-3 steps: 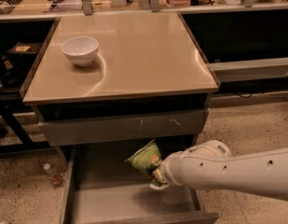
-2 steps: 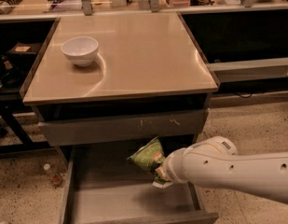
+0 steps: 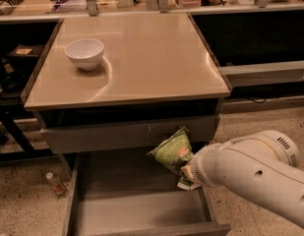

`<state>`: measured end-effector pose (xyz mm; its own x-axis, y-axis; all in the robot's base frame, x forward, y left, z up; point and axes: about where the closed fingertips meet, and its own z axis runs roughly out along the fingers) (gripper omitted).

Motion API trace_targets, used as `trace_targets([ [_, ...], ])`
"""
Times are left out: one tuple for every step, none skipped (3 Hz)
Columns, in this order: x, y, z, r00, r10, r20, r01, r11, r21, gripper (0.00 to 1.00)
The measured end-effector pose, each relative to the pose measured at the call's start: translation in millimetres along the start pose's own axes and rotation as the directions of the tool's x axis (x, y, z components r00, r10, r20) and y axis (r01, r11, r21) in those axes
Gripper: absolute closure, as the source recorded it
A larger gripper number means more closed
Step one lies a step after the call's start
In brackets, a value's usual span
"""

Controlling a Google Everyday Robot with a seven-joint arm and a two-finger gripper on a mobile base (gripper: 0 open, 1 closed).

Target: Pick green jalapeno chip bag from middle drawer and place on counter

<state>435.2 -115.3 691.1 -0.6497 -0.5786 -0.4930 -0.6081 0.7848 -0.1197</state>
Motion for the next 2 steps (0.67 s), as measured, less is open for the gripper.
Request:
trace_targets([
  [0,0,0,1.000,0.000,0.000,0.000,1.0000,0.000,1.00],
  [-15,-12,-19,1.000,0.004,0.015,-0.004,0.9995,0.030,1.00],
])
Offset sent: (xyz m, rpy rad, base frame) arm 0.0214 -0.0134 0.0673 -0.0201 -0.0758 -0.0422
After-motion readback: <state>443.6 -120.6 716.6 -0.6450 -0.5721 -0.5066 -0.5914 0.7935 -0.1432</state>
